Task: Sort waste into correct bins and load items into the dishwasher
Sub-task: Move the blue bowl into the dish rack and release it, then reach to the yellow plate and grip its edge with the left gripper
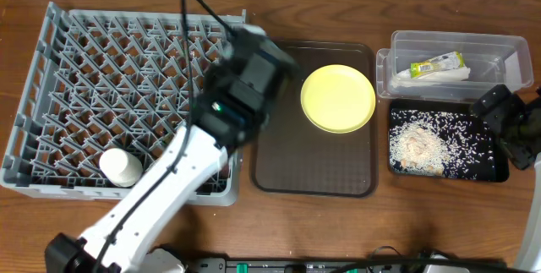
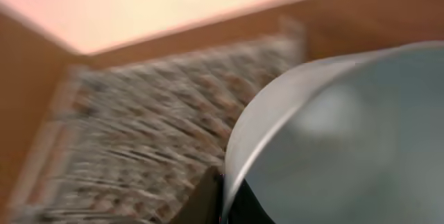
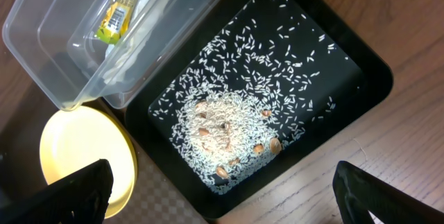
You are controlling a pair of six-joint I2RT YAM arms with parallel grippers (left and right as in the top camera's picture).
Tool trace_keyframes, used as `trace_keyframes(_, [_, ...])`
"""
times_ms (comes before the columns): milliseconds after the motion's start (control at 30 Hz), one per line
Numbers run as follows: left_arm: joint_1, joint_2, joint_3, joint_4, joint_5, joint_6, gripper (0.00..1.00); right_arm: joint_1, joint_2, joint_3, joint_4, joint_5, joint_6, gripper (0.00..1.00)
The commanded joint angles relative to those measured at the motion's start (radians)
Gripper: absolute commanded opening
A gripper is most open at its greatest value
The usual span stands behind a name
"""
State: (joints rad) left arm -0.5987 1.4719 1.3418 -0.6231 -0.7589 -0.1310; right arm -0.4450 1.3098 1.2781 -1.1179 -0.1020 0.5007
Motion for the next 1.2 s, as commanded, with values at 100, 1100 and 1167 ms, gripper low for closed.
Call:
trace_keyframes(100, [0.193,0.108,0.008,0.218,-0.223,0.247,0.07,-0.006,-0.012,0.002,-0.001,-0.004,-0.004,0.99])
trace_keyframes(1100, [0.174,0.502,0.008,0.599,-0.409,0.556,0.08,-0.006,-0.012,0.002,0.0,-0.004,-0.004,0.99])
trace_keyframes(1167, [0.163,0.503,0.008,0.576,-0.41,0.551,0.08,-0.006,-0.012,0.002,0.0,-0.003,-0.004,0.99])
